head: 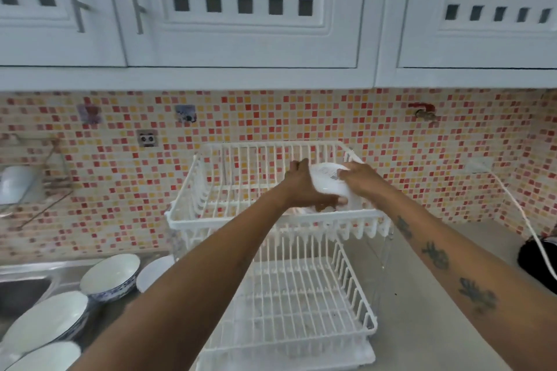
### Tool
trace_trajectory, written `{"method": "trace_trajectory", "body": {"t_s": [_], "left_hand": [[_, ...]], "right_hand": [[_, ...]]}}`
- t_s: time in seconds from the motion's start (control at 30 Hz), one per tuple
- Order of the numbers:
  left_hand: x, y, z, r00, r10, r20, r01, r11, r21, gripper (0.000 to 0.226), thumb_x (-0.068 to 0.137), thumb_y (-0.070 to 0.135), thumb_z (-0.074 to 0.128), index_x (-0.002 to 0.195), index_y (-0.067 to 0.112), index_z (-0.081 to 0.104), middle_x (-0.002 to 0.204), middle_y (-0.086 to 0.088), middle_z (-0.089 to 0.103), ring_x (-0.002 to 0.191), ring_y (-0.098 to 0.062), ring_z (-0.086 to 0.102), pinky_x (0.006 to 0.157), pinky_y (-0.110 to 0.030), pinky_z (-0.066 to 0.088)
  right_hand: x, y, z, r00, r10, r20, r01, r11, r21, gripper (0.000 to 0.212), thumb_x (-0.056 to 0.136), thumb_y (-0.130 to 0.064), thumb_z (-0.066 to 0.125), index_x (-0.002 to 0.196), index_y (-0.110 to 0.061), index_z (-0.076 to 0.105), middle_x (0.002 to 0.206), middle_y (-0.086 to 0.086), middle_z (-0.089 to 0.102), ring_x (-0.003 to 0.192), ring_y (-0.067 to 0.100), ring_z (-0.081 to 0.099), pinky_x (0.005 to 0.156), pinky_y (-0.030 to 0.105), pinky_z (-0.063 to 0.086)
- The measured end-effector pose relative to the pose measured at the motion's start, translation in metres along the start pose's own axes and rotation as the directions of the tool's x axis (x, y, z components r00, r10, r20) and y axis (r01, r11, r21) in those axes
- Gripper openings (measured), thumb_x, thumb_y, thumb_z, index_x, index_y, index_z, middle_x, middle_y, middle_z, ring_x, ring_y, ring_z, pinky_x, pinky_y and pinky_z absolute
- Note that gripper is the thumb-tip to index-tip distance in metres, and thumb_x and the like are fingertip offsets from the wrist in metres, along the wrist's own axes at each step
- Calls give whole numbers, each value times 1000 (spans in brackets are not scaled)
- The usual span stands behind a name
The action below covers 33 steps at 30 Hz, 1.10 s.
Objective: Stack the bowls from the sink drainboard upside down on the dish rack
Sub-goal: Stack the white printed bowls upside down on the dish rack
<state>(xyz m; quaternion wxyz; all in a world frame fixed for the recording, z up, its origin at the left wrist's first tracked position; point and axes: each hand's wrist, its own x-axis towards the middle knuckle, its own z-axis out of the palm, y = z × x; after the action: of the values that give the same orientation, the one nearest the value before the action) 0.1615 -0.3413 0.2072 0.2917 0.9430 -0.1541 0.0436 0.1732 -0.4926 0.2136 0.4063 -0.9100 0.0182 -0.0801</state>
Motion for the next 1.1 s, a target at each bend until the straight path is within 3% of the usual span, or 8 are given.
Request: {"method": "trace_trajectory", "body": {"t_s": [0.2, 0.27, 0.4, 0.57, 0.63, 0.73, 0.87, 1.1], "left_hand": [[-36, -32, -77, 922, -104, -373, 9, 969, -247, 83, 88, 55, 56, 149, 6, 28, 150, -15, 42, 135, -31, 45, 110, -43, 41], [-53, -52, -111, 847, -204, -491, -11, 916, -400, 68, 94, 49, 50, 145, 6, 34, 140, -17, 52, 127, -32, 53, 106, -47, 44], [-96, -116, -170, 630, -447, -635, -70, 781, -620, 61, 92, 50, 45, 133, 5, 43, 127, -21, 59, 112, -33, 60, 100, -50, 48], [-149, -202, -189, 522, -608, -598, 19, 710, -704, 44, 101, 44, 33, 121, 10, 51, 113, -12, 57, 101, -25, 54, 82, -39, 49], [-164, -237, -185, 482, -674, -560, 42, 656, -753, 48, 101, 45, 31, 121, 7, 52, 115, -15, 59, 93, -24, 55, 73, -35, 47], [-179, -277, -162, 440, -754, -488, 69, 570, -819, 38, 103, 38, 28, 94, 12, 53, 86, -7, 58, 76, -19, 53, 68, -32, 45], [-178, -344, -122, 423, -845, -326, 213, 443, -871, 52, 101, 45, 31, 120, 1, 49, 112, -18, 57, 99, -32, 57, 76, -40, 47], [-152, -432, -56, 511, -859, -41, 424, 293, -857, 70, 99, 55, 29, 134, -3, 49, 138, -24, 52, 123, -37, 51, 111, -51, 37]], "right_hand": [[-14, -78, 16, 982, -157, -104, 166, 983, 84, 55, 95, -36, 46, 145, -12, 41, 155, 8, 33, 118, 23, 53, 89, 31, 50], [-30, -116, 35, 962, -262, -77, 271, 951, 152, 48, 97, -33, 46, 140, -12, 47, 153, 5, 37, 104, 13, 51, 82, 25, 44], [-68, -182, 95, 897, -440, -47, 430, 841, 329, 34, 95, -24, 50, 124, -11, 61, 133, 5, 58, 117, 17, 55, 96, 28, 44], [-102, -229, 187, 824, -566, -29, 499, 700, 511, 24, 92, -15, 50, 108, -6, 65, 117, 7, 65, 71, 1, 51, 67, 22, 47], [-110, -238, 225, 832, -553, 35, 442, 699, 562, 24, 92, -14, 49, 110, -9, 64, 103, 6, 66, 58, -1, 44, 53, 16, 38], [-113, -243, 280, 852, -500, 155, 331, 745, 579, 27, 94, -19, 48, 116, -11, 62, 120, 7, 65, 80, 8, 58, 62, 18, 44], [-99, -240, 341, 896, -308, 320, 93, 834, 543, 39, 95, -27, 50, 130, -11, 53, 129, 4, 59, 76, 6, 55, 60, 18, 45], [-46, -187, 429, 869, 146, 473, -378, 812, 444, 67, 94, -50, 44, 145, -7, 38, 148, 12, 43, 131, 32, 45, 95, 38, 37]]}}
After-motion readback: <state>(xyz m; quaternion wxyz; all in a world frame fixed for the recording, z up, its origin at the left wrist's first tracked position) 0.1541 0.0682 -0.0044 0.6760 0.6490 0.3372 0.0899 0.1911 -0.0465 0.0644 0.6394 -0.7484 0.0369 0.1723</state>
